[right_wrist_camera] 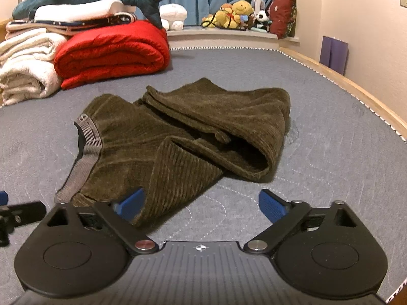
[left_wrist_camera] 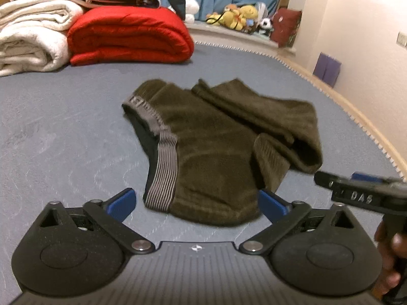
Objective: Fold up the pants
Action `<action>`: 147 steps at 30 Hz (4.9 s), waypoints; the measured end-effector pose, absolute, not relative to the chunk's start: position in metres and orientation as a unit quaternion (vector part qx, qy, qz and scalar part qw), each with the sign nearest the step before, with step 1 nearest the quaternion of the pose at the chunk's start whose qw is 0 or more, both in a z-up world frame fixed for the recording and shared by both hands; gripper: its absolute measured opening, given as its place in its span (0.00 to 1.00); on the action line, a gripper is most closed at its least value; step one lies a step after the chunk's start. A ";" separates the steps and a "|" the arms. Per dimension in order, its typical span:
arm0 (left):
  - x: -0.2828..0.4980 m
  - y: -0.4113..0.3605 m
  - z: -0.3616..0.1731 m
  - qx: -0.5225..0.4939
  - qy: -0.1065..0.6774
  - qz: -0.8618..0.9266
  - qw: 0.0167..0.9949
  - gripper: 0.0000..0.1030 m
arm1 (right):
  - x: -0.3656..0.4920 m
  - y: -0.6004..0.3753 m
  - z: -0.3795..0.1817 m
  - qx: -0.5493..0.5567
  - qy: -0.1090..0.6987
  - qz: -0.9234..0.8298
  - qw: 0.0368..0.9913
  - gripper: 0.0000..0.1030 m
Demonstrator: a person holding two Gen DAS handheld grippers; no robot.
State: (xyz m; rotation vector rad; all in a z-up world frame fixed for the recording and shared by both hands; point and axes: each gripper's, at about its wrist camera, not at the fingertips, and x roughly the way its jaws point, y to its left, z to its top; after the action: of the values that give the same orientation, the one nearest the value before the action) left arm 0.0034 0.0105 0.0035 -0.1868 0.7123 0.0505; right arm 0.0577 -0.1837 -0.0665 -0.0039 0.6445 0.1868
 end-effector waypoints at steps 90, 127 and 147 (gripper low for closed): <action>0.035 0.126 -0.035 -0.087 0.403 -0.008 0.911 0.36 | 0.095 -0.046 -0.092 -0.197 0.316 0.344 0.862 0.41; 0.038 0.049 -0.070 -0.097 0.516 -0.242 0.816 0.46 | 0.088 -0.343 -0.081 0.034 0.437 0.013 0.899 0.03; 0.041 0.065 -0.058 -0.091 0.480 -0.209 0.847 0.52 | 0.097 -0.193 -0.100 -0.180 0.279 0.256 0.908 0.59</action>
State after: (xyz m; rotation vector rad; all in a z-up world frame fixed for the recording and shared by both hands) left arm 0.0412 0.0655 -0.0584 -0.1926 1.0116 -0.4396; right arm 0.0967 -0.1932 -0.0995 -0.3713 0.5754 0.5279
